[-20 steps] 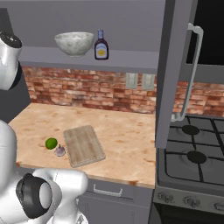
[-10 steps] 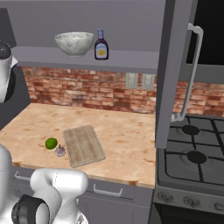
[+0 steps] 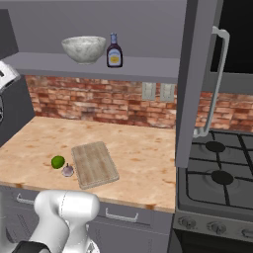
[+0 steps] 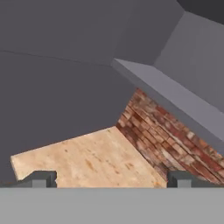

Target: Open the cabinet. Place the bowl and condiment on the counter. Then place the lime and garlic on the cutting board.

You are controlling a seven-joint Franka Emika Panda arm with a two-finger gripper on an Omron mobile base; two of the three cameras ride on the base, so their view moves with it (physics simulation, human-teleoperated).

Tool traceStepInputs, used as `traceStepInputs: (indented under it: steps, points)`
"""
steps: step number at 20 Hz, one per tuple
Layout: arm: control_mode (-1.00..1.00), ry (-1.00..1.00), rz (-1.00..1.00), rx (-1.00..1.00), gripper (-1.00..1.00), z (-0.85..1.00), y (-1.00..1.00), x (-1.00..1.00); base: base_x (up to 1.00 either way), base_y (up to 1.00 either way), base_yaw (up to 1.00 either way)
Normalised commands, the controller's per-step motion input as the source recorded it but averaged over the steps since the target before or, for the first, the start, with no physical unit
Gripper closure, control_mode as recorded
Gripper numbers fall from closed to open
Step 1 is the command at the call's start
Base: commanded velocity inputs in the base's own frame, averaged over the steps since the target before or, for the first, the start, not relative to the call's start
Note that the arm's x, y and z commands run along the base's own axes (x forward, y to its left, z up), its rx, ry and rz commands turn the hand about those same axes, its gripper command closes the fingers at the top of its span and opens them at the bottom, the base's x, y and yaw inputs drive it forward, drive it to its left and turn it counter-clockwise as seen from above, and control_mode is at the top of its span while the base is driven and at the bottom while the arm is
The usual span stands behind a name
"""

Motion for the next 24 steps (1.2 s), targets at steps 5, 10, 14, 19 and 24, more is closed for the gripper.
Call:
traceStepInputs:
  steps: [5, 10, 14, 19, 24]
  points:
    - [-1.00, -0.10, -0.28, 0.06, -1.00, 0.16, -0.29, -0.15, 0.00, 0.00, 0.00]
    - [-1.00, -0.11, -0.25, 0.06, -1.00, 0.22, -0.33, -0.14, 0.00, 0.00, 0.00]
    - [-1.00, -0.10, -0.21, 0.06, -1.00, 0.24, -0.40, -0.17, 0.00, 0.00, 0.00]
    - [-1.00, -0.10, -0.18, 0.06, -1.00, 0.26, -0.43, -0.20, 0.00, 0.00, 0.00]
    - [-1.00, -0.09, -0.16, 0.06, -1.00, 0.23, -0.45, -0.17, 0.00, 0.00, 0.00]
